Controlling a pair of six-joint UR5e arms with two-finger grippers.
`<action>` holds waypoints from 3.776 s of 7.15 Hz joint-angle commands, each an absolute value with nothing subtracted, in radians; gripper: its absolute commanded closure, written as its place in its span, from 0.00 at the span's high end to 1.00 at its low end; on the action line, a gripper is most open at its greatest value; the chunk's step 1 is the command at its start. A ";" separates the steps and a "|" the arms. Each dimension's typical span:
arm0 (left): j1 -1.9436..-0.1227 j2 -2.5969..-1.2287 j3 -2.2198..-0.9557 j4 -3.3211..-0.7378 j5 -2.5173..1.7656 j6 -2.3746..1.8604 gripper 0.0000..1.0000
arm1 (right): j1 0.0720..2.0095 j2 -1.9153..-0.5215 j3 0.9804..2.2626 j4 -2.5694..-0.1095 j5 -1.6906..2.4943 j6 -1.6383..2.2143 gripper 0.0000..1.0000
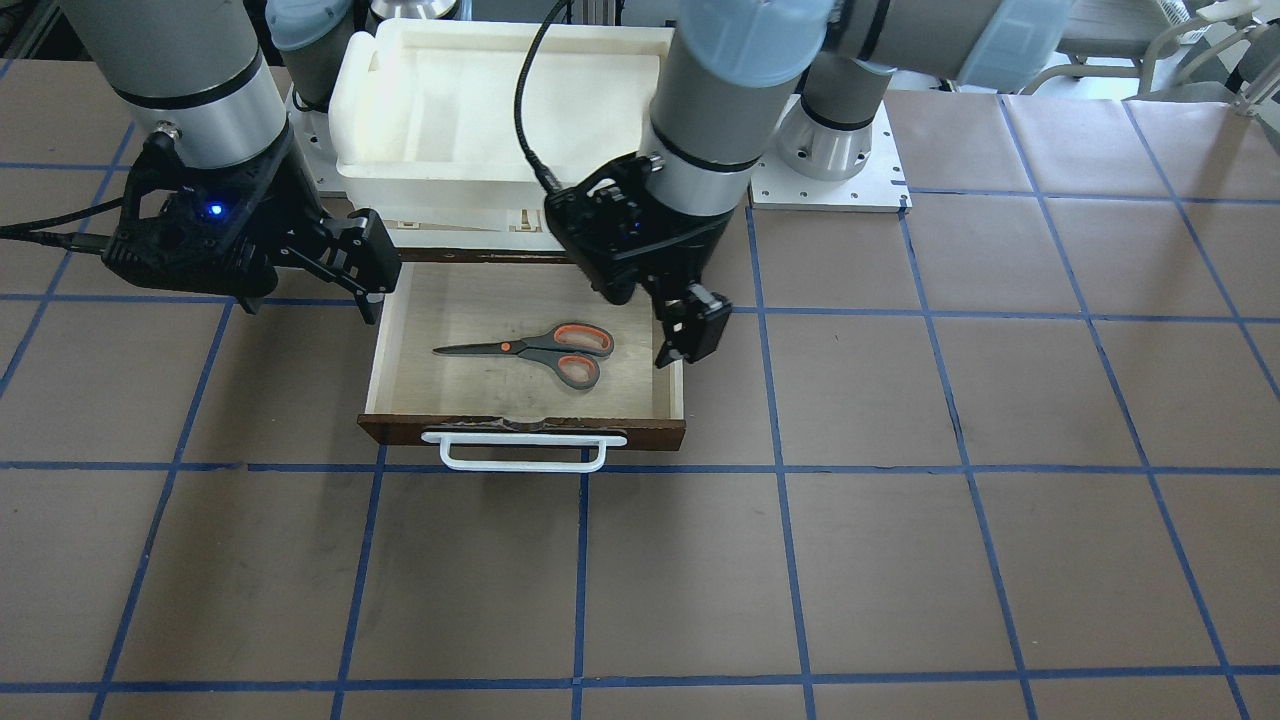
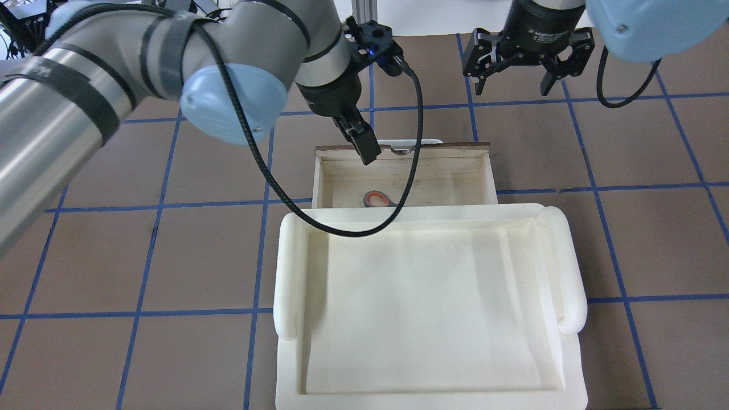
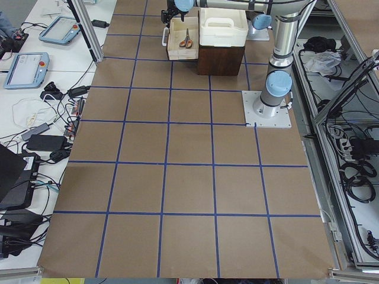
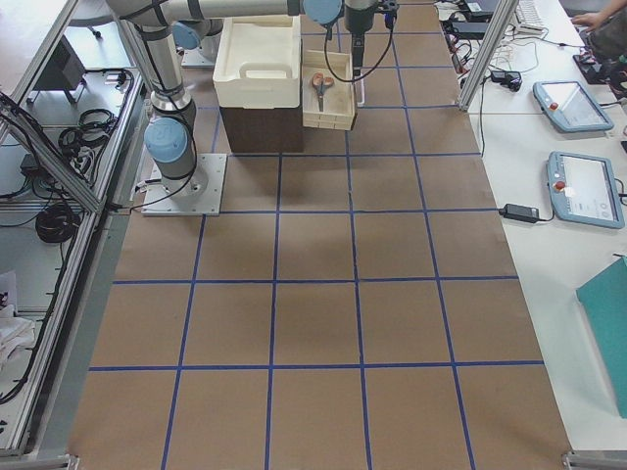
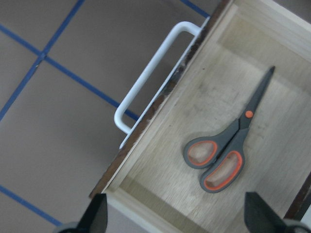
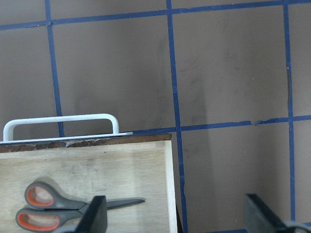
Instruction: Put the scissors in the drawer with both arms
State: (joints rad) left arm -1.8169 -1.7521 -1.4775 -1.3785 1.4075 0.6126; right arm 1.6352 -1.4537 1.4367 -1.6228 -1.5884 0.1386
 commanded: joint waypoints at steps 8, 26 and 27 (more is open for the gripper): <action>-1.585 -1.545 -1.523 -1.507 1.592 -0.066 1.00 | 1.635 -1.457 1.448 -1.623 -1.588 0.138 1.00; -1.537 -1.517 -1.565 -1.443 1.562 0.063 1.00 | 1.632 -1.460 1.459 -1.631 -1.585 0.138 1.00; -1.539 -1.517 -1.565 -1.443 1.562 0.064 1.00 | 1.634 -1.460 1.459 -1.634 -1.585 0.141 1.00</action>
State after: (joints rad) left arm -1.5371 -1.5179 -1.5625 -1.4434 1.5624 0.0636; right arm 1.6327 -1.4603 1.4588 -1.6315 -1.5846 0.1388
